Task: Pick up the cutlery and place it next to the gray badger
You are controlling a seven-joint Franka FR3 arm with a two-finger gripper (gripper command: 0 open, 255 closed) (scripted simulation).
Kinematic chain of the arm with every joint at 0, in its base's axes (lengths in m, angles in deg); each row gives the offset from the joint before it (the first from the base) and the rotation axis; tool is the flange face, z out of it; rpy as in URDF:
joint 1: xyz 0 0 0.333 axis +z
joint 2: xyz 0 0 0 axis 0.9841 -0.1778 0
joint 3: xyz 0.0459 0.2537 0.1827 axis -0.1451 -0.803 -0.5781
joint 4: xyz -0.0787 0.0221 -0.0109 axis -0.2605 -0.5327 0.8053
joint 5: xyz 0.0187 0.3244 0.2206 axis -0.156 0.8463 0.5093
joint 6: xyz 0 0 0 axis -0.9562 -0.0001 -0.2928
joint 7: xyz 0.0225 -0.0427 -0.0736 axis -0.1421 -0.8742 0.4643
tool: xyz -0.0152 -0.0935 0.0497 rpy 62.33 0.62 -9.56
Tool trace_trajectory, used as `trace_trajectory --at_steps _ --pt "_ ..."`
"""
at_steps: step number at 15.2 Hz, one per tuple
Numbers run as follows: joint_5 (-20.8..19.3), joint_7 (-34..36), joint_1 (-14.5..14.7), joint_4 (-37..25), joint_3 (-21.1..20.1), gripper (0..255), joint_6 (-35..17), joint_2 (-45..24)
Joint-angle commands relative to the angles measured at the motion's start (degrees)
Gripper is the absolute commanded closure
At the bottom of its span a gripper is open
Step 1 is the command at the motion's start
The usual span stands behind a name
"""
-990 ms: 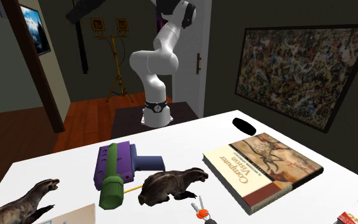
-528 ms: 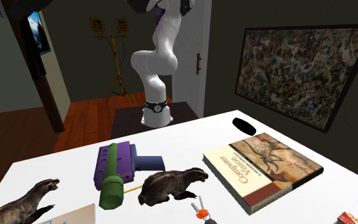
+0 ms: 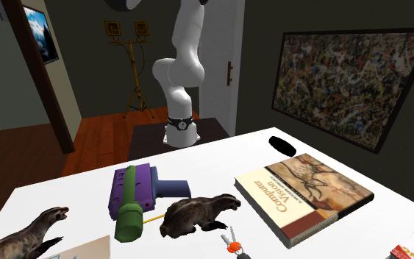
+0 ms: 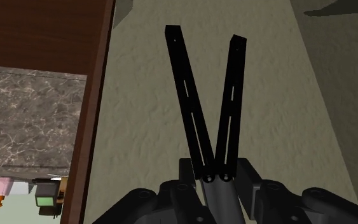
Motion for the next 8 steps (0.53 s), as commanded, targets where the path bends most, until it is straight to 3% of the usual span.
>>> trace_trajectory --at_steps 1,6,8 --pt "-0.9 -0.4 -1.1 -3.7 0.3 255 -1.1 -4.4" --pt "-2.1 -1.9 -2.9 -13.1 1.1 255 -2.3 -14.4" --pt "-3.4 -0.4 -3.3 -12.0 0.9 255 -3.4 -14.6"
